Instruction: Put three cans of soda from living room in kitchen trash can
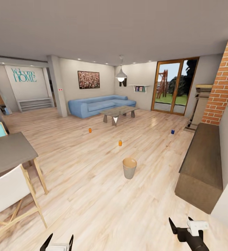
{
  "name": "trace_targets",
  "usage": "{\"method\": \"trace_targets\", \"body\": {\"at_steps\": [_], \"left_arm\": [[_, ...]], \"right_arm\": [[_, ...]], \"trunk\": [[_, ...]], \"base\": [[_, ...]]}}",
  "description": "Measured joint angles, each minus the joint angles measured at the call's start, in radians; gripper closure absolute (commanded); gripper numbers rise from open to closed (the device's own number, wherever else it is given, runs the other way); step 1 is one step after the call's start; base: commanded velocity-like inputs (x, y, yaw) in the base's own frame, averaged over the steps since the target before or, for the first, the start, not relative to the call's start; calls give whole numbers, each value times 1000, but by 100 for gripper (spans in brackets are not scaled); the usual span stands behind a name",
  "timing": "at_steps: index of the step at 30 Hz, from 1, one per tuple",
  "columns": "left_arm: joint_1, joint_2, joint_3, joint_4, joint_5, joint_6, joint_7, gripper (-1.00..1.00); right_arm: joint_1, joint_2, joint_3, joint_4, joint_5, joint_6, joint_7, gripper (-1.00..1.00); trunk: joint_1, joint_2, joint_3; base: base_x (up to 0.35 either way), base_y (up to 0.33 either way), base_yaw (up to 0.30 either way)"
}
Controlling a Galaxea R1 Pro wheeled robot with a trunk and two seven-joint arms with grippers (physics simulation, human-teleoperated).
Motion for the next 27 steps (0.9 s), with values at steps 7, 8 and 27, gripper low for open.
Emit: {"method": "trace_targets", "body": {"at_steps": [7,8,27], "left_arm": [[0,0,0,0,0,0,1,-100],[0,0,0,0,0,-1,1,-100],[0,0,1,2,0,-1,0,-100]], "right_arm": [[0,0,0,0,0,0,0,-100],[0,0,0,0,0,0,0,-100],[0,0,0,0,0,0,0,-100]], "trunk": [[0,0,0],[0,0,0],[0,0,0]], "base": [[317,0,0],[322,0,0],[323,0,0]]}}
